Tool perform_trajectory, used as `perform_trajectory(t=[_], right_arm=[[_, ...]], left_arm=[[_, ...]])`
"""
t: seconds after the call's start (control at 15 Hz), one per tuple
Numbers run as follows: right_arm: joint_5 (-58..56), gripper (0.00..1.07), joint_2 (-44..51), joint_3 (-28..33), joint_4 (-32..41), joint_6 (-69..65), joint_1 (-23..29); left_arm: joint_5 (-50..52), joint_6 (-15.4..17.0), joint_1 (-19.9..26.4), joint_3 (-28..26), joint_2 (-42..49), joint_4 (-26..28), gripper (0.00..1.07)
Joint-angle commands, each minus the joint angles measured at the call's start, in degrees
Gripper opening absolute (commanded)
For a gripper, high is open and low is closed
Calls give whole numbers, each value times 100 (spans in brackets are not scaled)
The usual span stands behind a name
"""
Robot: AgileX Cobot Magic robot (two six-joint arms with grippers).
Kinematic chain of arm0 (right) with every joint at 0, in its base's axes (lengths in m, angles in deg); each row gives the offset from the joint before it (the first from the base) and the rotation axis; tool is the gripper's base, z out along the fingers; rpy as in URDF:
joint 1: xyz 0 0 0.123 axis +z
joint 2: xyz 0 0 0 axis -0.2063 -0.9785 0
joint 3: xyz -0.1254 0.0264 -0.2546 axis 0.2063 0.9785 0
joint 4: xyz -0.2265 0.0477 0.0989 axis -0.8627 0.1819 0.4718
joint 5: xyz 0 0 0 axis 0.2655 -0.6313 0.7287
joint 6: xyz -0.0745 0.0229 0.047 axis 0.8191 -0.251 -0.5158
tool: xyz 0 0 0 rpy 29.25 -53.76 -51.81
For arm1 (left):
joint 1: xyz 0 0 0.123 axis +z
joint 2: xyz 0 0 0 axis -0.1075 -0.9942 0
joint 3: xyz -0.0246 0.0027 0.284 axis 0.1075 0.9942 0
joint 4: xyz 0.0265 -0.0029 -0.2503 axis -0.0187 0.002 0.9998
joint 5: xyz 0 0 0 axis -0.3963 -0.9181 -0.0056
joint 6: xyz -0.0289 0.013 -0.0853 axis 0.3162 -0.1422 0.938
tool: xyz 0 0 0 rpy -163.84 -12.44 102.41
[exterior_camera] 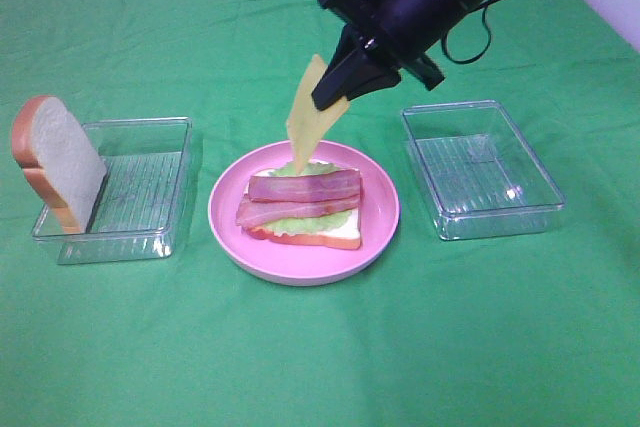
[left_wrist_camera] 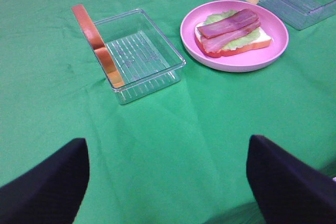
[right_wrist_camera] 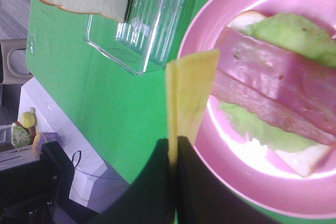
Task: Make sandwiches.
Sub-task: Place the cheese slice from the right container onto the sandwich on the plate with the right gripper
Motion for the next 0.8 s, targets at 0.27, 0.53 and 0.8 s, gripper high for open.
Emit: perform_trajectory(t=[0.27,0.53,0.8], right_arm=[[1639,0,34,779,298,97,567],[1828,0,-17,779,516,126,567],[1816,0,-470,779,963,315,567]], left_arm=[[69,-11,-34,11,115,23,78],[69,-11,-34,11,115,23,78],[69,-11,-34,11,115,23,78]])
